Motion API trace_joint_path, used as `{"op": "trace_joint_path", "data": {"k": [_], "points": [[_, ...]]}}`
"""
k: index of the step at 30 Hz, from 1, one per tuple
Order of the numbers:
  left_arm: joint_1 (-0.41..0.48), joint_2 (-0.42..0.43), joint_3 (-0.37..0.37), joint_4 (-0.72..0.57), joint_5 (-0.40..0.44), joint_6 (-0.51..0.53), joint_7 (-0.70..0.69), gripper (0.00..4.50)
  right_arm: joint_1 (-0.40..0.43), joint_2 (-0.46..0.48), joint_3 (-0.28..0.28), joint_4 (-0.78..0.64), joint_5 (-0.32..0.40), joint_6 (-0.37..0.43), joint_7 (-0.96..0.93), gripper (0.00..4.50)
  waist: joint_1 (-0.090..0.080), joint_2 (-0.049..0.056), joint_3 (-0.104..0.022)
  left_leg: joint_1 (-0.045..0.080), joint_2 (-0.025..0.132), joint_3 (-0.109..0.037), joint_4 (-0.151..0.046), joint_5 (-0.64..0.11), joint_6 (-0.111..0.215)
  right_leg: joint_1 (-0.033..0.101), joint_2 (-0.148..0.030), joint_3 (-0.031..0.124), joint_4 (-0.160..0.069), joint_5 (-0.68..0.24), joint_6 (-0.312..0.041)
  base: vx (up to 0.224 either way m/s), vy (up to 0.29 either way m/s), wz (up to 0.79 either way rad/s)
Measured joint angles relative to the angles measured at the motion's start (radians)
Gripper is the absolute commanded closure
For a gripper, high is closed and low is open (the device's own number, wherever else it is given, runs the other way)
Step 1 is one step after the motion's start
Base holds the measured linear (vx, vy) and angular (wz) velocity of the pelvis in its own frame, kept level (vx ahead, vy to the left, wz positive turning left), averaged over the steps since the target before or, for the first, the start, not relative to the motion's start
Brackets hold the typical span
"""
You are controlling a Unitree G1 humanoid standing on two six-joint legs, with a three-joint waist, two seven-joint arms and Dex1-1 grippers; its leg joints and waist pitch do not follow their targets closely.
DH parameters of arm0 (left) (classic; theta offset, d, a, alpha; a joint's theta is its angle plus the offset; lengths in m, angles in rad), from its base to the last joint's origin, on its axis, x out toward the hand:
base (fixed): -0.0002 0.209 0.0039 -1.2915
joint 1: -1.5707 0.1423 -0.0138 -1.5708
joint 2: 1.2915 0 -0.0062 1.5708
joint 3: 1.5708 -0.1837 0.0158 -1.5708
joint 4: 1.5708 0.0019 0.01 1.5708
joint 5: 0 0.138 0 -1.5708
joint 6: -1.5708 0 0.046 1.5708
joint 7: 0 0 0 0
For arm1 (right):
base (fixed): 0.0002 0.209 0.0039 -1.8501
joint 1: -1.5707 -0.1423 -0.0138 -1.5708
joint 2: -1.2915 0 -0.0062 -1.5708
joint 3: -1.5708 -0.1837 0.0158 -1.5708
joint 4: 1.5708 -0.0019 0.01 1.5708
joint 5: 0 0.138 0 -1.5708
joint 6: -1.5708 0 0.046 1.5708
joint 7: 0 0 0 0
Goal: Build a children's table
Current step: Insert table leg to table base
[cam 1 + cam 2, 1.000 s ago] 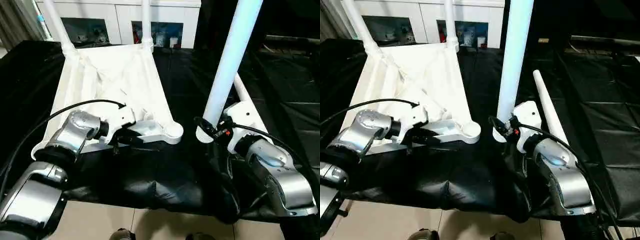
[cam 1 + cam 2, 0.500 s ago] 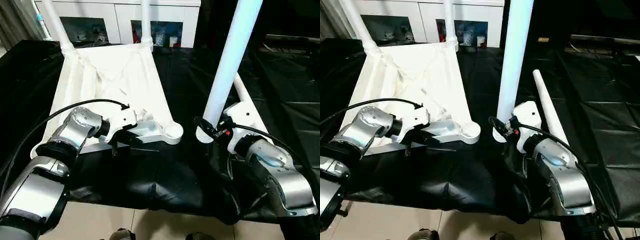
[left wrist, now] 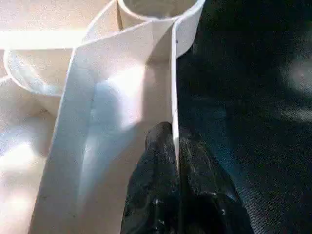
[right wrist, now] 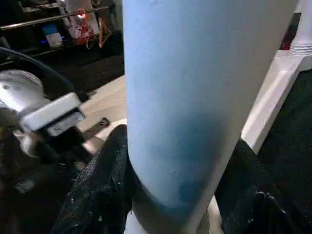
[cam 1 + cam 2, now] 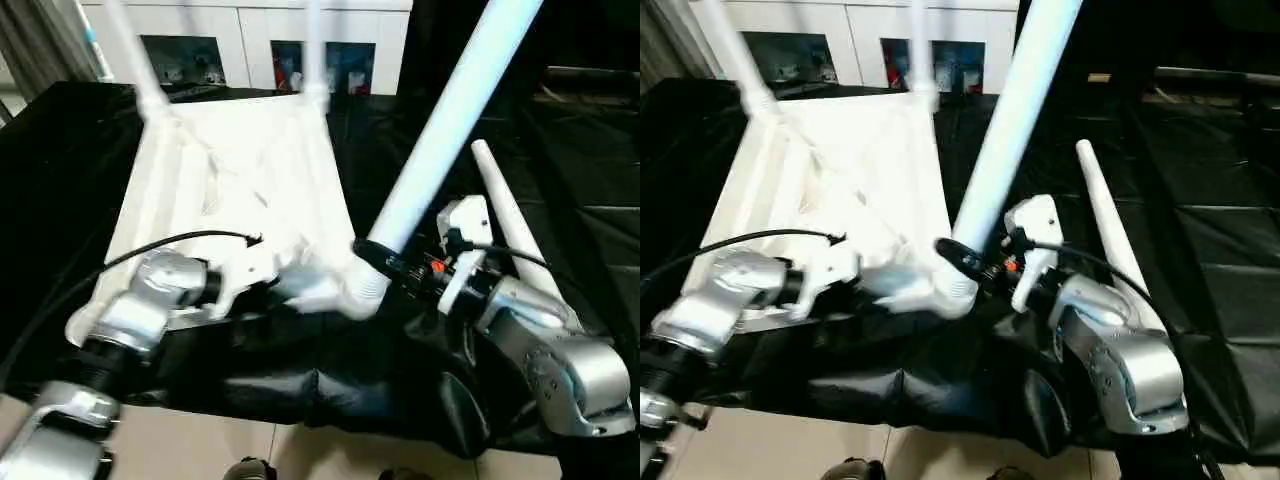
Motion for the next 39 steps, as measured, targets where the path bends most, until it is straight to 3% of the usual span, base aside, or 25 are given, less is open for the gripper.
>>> {"op": "trace_joint_path", "data": {"k": [4, 7, 11, 18, 27, 39], "points": [[0.027, 0.008, 0.011, -0.037, 0.0, 0.027, 0.015, 4.5, -0.009, -0.01, 0.01, 0.003, -0.005, 0.006, 0.014, 2.64, -0.006, 0.0, 0.0, 0.001, 0.0, 0.0, -0.002, 0.0, 0.0, 0.0, 0.0, 0.0, 0.0, 0.001, 0.001, 0.0, 0.0, 0.0], [0.051, 0.025, 0.005, -0.094, 0.0, 0.062, 0.012, 4.5, -0.049, -0.033, 0.058, 0.07, -0.073, 0.002, 0.003, 2.64, -0.012, -0.003, -0.001, 0.0, 0.001, 0.0, -0.003, 0.0, 0.0, -0.002, 0.002, 0.0, -0.001, 0.001, 0.001, 0.0, 0.0, 0.0], [0.056, 0.026, 0.0, -0.119, -0.002, 0.074, 0.003, 4.5, -0.094, -0.046, 0.067, 0.13, -0.116, -0.009, -0.017, 2.64, -0.011, -0.004, -0.001, -0.002, 0.001, 0.0, -0.003, 0.001, -0.001, -0.003, 0.003, 0.0, -0.003, 0.0, 0.002, 0.0, 0.0, 0.0], [0.058, 0.026, 0.002, -0.128, -0.003, 0.082, 0.004, 4.5, -0.141, -0.019, 0.055, 0.21, -0.093, -0.016, -0.004, 2.64, -0.009, -0.005, -0.001, -0.002, 0.001, 0.0, -0.003, 0.0, 0.0, -0.003, 0.002, 0.0, -0.003, 0.0, 0.002, 0.0, 0.0, 0.0], [0.057, 0.03, 0.002, -0.144, -0.001, 0.098, 0.011, 4.5, -0.169, -0.051, 0.071, 0.22, -0.057, 0.064, 0.074, 2.64, -0.011, -0.015, 0.001, -0.002, 0.001, 0.0, -0.003, 0.0, 0.0, -0.003, 0.002, 0.0, -0.004, 0.0, 0.002, 0.0, 0.0, 0.0], [0.057, 0.035, 0.003, -0.15, -0.002, 0.112, 0.01, 4.5, -0.203, -0.031, 0.076, 0.311, -0.069, 0.017, 0.09, 2.64, -0.013, -0.019, 0.001, -0.001, 0.001, 0.0, -0.004, 0.0, 0.0, -0.003, 0.002, 0.0, -0.004, 0.0, 0.002, 0.0, 0.0, 0.0]]}}
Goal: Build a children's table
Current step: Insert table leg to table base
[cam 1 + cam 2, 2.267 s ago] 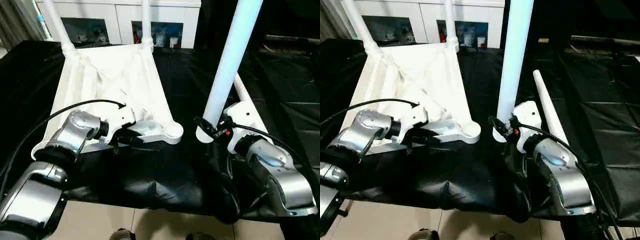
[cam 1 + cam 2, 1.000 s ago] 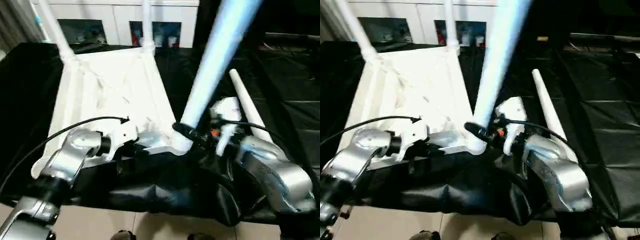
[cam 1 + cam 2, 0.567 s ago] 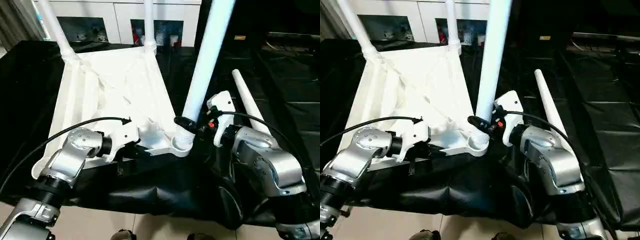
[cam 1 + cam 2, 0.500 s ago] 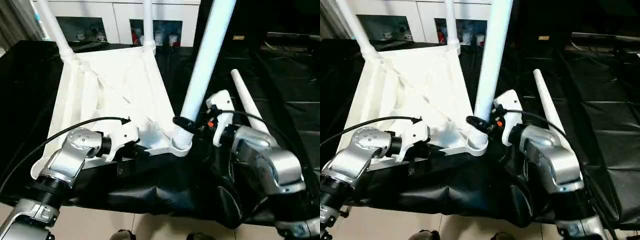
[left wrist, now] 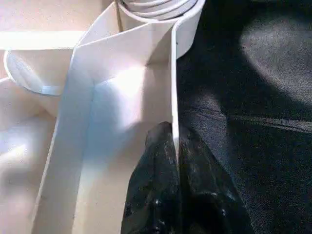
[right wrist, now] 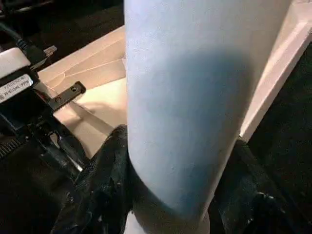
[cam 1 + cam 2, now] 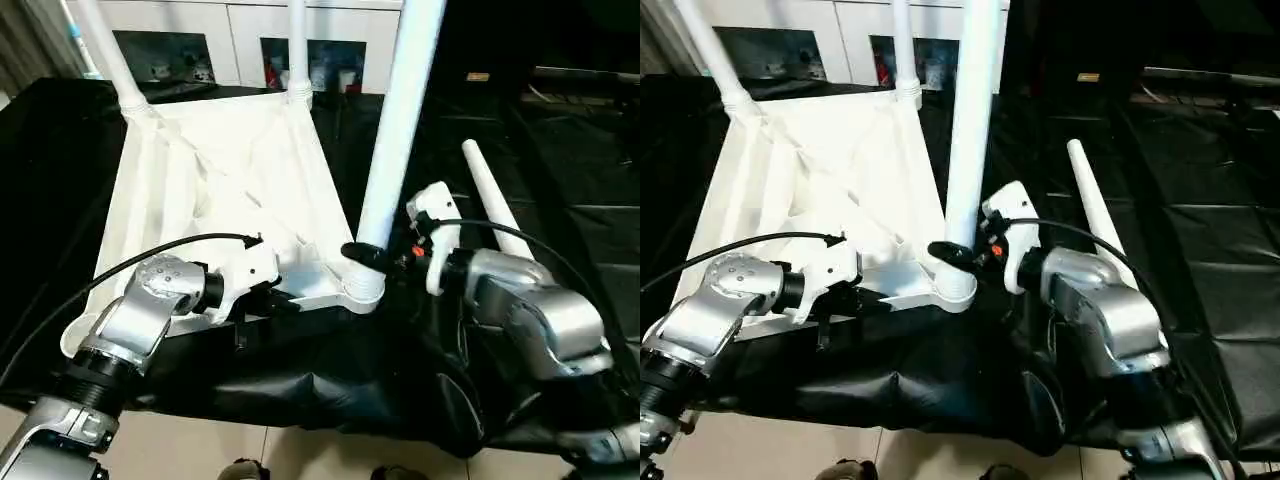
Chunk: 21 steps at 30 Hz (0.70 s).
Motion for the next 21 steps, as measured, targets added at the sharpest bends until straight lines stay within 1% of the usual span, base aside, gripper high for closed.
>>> {"op": "trace_joint_path", "data": {"k": [3, 6, 8, 10, 14, 16, 21], "points": [[-0.002, 0.0, 0.0, 0.002, 0.0, 0.001, 0.001, 4.5, 0.001, 0.011, -0.008, 0.024, 0.007, -0.021, 0.001, 2.64, -0.003, -0.001, 0.0, 0.0, 0.0, 0.0, 0.0, 0.0, 0.0, 0.0, 0.0, 0.0, 0.0, 0.0, 0.0, 0.0, 0.0, 0.0], [-0.003, 0.0, -0.001, 0.003, 0.001, 0.001, 0.001, 4.5, 0.011, 0.016, -0.016, 0.027, 0.01, -0.034, 0.002, 2.64, -0.002, -0.002, 0.0, 0.0, 0.0, 0.0, 0.0, 0.0, 0.0, 0.0, 0.0, 0.0, 0.0, 0.0, 0.0, 0.0, 0.0, 0.0], [-0.004, -0.001, -0.002, 0.003, 0.001, 0.002, 0.0, 4.5, 0.033, 0.024, -0.029, 0.026, 0.017, -0.058, 0.002, 2.64, -0.001, -0.002, 0.0, 0.0, 0.0, 0.0, 0.0, 0.0, 0.0, 0.0, 0.0, 0.0, 0.0, 0.0, 0.0, 0.0, 0.0, 0.0], [-0.006, 0.0, -0.001, 0.006, 0.0, 0.003, 0.0, 4.5, 0.06, 0.042, -0.054, 0.026, 0.028, -0.08, 0.002, 2.64, -0.001, -0.002, 0.0, 0.0, 0.0, 0.0, 0.0, 0.0, 0.0, 0.0, 0.0, 0.0, -0.001, 0.0, 0.0, 0.0, 0.0, 0.0], [-0.009, -0.001, -0.002, 0.01, -0.001, 0.003, 0.0, 4.5, 0.087, 0.061, -0.071, 0.031, 0.035, -0.121, -0.006, 2.65, -0.002, -0.002, 0.0, 0.0, 0.0, 0.0, -0.001, 0.0, 0.0, 0.0, 0.0, 0.0, -0.001, 0.0, 0.0, 0.0, 0.0, 0.0], [-0.014, -0.003, -0.002, 0.02, -0.001, 0.002, -0.003, 4.5, 0.11, 0.079, -0.084, 0.035, 0.046, -0.154, -0.016, 2.65, -0.001, -0.001, 0.0, 0.0, 0.0, 0.0, -0.001, 0.0, 0.0, 0.0, 0.0, 0.0, -0.001, 0.0, 0.0, 0.0, 0.0, 0.0], [-0.02, -0.005, -0.003, 0.034, -0.001, -0.002, -0.006, 4.5, 0.143, 0.084, -0.083, 0.023, 0.043, -0.209, -0.02, 2.65, 0.0, 0.0, 0.0, 0.001, 0.0, 0.0, -0.003, 0.0, 0.0, 0.0, 0.0, -0.001, -0.001, 0.0, 0.0, 0.0, 0.0, 0.0]]}}
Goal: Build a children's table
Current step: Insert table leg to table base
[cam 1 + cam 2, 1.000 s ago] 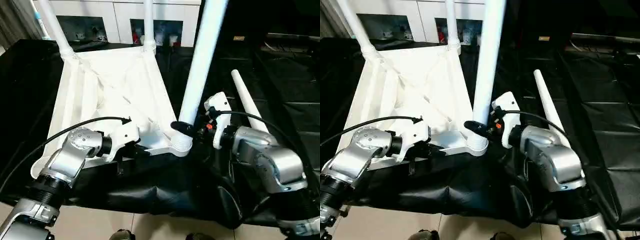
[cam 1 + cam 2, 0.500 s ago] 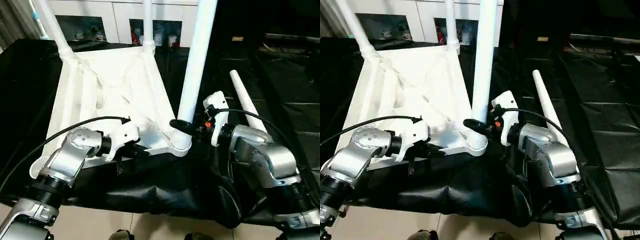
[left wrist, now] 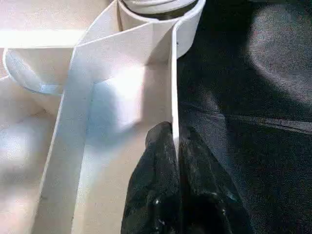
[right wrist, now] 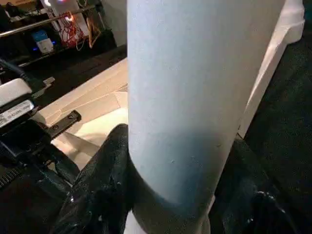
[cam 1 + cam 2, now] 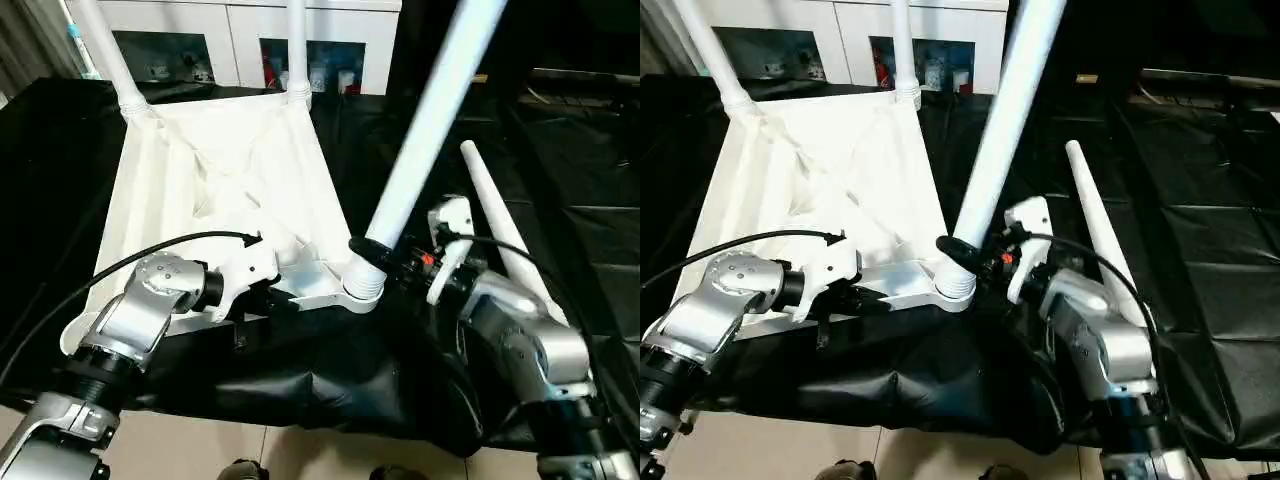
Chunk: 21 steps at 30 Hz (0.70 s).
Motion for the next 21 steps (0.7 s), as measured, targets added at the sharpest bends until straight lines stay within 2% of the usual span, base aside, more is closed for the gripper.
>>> {"op": "trace_joint_path", "data": {"k": [6, 12, 16, 21], "points": [[-0.007, -0.002, 0.0, 0.017, 0.0, -0.002, 0.002, 4.5, 0.041, -0.001, 0.035, -0.044, -0.057, -0.05, -0.02, 2.65, 0.0, 0.0, 0.0, 0.003, 0.0, 0.0, -0.005, 0.0, 0.0, 0.0, 0.0, 0.0, 0.0, 0.001, -0.001, 0.0, 0.0, 0.0], [-0.011, -0.004, 0.0, 0.028, -0.001, -0.01, 0.002, 4.5, 0.062, 0.021, 0.038, -0.048, -0.067, -0.089, -0.045, 2.65, 0.003, 0.0, 0.0, 0.005, -0.001, 0.001, -0.012, 0.0, 0.0, 0.0, 0.0, 0.0, -0.001, 0.001, -0.001, 0.0, 0.0, 0.0], [-0.011, -0.003, 0.001, 0.033, -0.003, -0.011, 0.002, 4.5, 0.057, 0.012, 0.053, -0.052, -0.078, -0.086, -0.045, 2.65, 0.003, 0.0, 0.0, 0.008, -0.001, 0.002, -0.015, 0.0, 0.0, 0.0, 0.0, 0.0, -0.001, 0.001, -0.001, 0.0, 0.0, 0.0], [-0.011, 0.001, 0.001, 0.039, -0.005, -0.012, 0.0, 4.5, 0.011, -0.034, 0.109, -0.058, -0.131, -0.065, -0.017, 2.65, 0.001, -0.002, 0.0, 0.011, -0.001, 0.003, -0.018, 0.0, 0.0, 0.002, 0.0, 0.001, -0.001, 0.0, 0.0, 0.0, 0.0, 0.0]]}}
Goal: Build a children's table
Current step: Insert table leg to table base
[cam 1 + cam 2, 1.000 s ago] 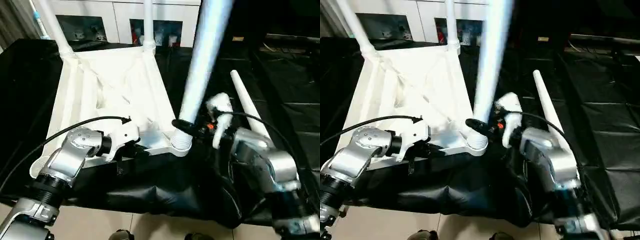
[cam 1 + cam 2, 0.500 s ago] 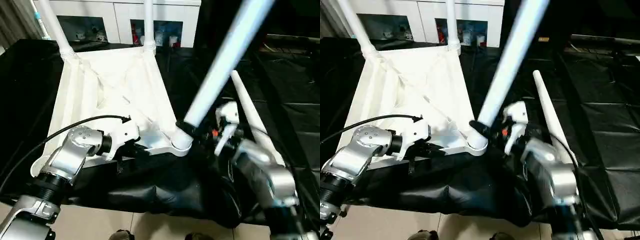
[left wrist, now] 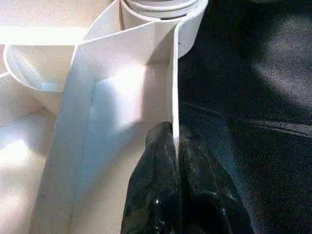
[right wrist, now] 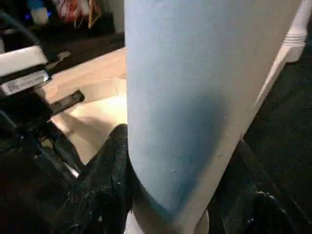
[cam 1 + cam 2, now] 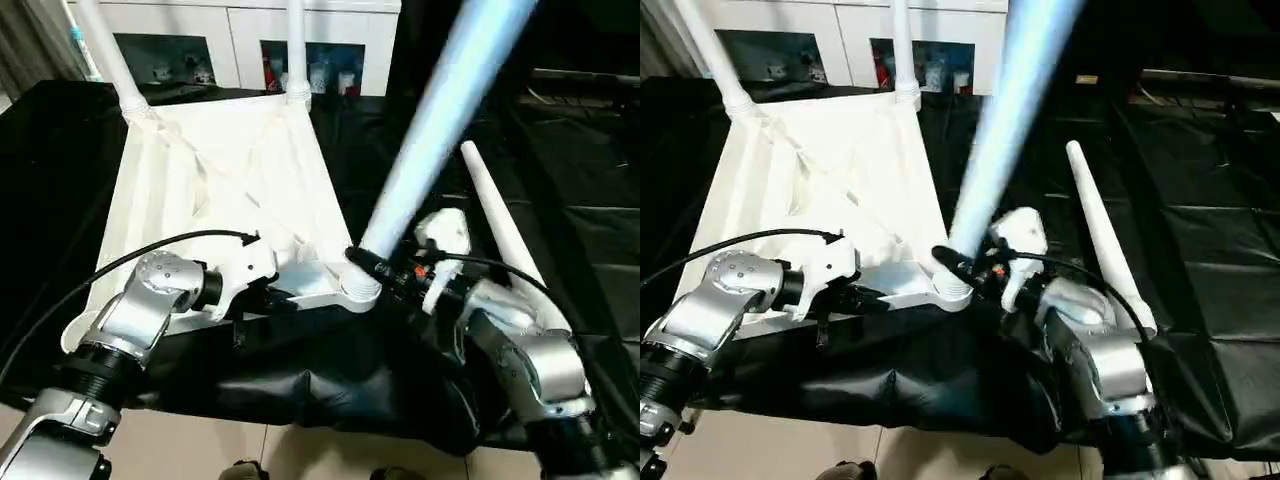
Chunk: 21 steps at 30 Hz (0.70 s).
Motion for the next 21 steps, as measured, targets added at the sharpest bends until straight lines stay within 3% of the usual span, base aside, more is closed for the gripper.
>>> {"op": "trace_joint_path", "data": {"k": [17, 21], "points": [[0.001, 0.002, 0.0, 0.0, -0.002, 0.0, 0.0, 4.5, -0.018, -0.006, 0.023, 0.008, -0.025, 0.023, 0.023, 2.65, -0.002, -0.01, -0.002, 0.002, 0.0, 0.001, -0.003, 0.0, 0.0, 0.0, 0.0, 0.001, -0.001, -0.004, 0.007, 0.0, 0.0, 0.0], [0.011, 0.017, 0.003, -0.01, -0.003, -0.005, 0.0, 4.5, -0.02, 0.015, 0.023, 0.027, -0.028, 0.014, 0.023, 2.65, -0.006, -0.024, -0.003, 0.003, 0.0, 0.002, -0.012, 0.0, 0.0, 0.0, 0.0, 0.001, -0.003, -0.004, 0.007, 0.0, 0.0, 0.0]]}}
